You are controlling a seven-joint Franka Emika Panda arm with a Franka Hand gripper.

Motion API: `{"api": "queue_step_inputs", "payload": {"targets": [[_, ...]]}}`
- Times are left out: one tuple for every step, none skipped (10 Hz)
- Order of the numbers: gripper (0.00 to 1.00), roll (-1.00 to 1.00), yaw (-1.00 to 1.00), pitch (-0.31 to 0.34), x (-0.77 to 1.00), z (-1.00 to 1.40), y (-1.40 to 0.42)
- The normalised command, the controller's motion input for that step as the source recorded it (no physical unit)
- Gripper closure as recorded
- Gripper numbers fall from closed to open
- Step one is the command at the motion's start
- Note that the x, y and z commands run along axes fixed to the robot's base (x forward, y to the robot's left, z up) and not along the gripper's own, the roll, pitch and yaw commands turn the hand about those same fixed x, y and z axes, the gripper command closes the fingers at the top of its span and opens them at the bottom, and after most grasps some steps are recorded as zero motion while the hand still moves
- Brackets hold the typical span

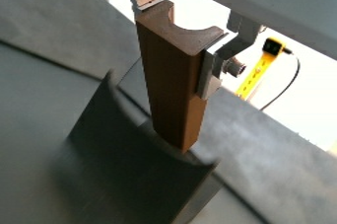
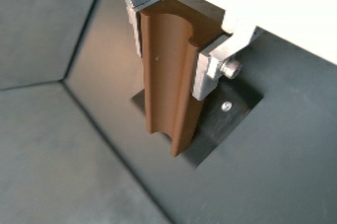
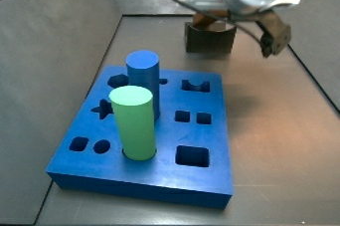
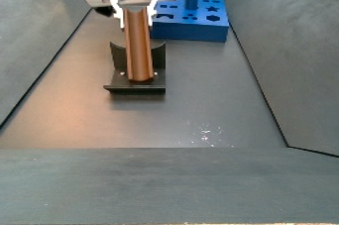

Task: Pick up the arch object. Move up. Place the arch object on the fixture. Regrasp the arch object. Move to above the board. Insert the arch object.
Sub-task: Move to above the board.

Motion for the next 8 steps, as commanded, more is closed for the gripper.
{"api": "queue_step_inputs", "payload": {"targets": [[1.00,0.09,0.14,0.001,-0.05,1.00,0.15],[1.00,0.05,0.13,-0.015,-0.05,1.00,0.15],[1.00,-0.01,0.08,-0.048,-0.05,1.00,0.13],[1.00,-0.03,0.07,-0.064,-0.05,1.00,0.13],[1.00,-0.05,0.03,-0.076,-0.06,1.00,0.12],[1.00,-0.05,0.00,-0.075,-0.06,1.00,0.11],[1.00,-0.05,-0.02,-0.068,-0.06,1.00,0.11],[1.00,-0.06,-0.03,-0.061,-0.07,1.00,0.10]]}}
